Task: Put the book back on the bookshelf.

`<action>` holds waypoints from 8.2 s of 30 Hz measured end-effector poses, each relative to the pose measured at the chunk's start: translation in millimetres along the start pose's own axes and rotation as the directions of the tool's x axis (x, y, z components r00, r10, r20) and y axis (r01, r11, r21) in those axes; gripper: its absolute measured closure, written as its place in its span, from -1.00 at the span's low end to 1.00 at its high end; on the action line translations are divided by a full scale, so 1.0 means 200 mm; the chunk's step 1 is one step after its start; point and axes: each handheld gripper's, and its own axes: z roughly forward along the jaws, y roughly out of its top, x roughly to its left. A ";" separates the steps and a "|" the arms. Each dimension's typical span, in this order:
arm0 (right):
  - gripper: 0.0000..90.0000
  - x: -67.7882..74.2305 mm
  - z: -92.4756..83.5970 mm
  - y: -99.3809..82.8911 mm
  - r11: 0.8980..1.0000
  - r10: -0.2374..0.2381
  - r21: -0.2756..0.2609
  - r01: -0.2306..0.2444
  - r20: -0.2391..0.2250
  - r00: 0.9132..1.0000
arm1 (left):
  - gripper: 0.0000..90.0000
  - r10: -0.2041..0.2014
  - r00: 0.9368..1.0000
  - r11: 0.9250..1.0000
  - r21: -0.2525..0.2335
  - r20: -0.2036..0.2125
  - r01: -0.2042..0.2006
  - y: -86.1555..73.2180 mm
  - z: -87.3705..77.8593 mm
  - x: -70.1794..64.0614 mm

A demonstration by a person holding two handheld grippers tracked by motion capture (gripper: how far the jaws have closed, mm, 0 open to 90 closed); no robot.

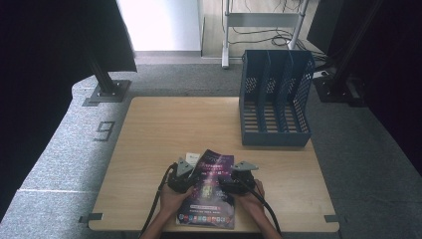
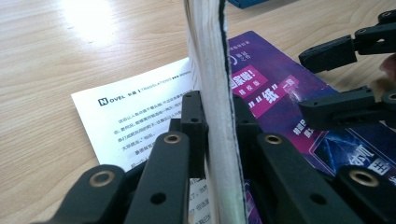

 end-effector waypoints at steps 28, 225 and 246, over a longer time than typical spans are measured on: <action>-0.41 -0.04 -0.05 0.02 0.999 0.036 -0.036 -0.038 -0.031 0.999 | 0.91 -0.006 0.997 0.994 -0.106 0.081 0.015 0.02 -0.06 -0.02; 0.46 -0.17 -0.06 0.17 0.998 0.032 -0.053 -0.046 -0.232 0.972 | 0.88 -0.084 0.985 0.990 -0.097 0.149 0.099 0.01 -0.06 0.06; 0.51 -0.18 -0.10 0.19 0.994 0.066 -0.062 -0.086 -0.276 0.959 | 0.90 -0.093 0.983 0.985 -0.129 0.159 0.114 0.02 -0.09 0.07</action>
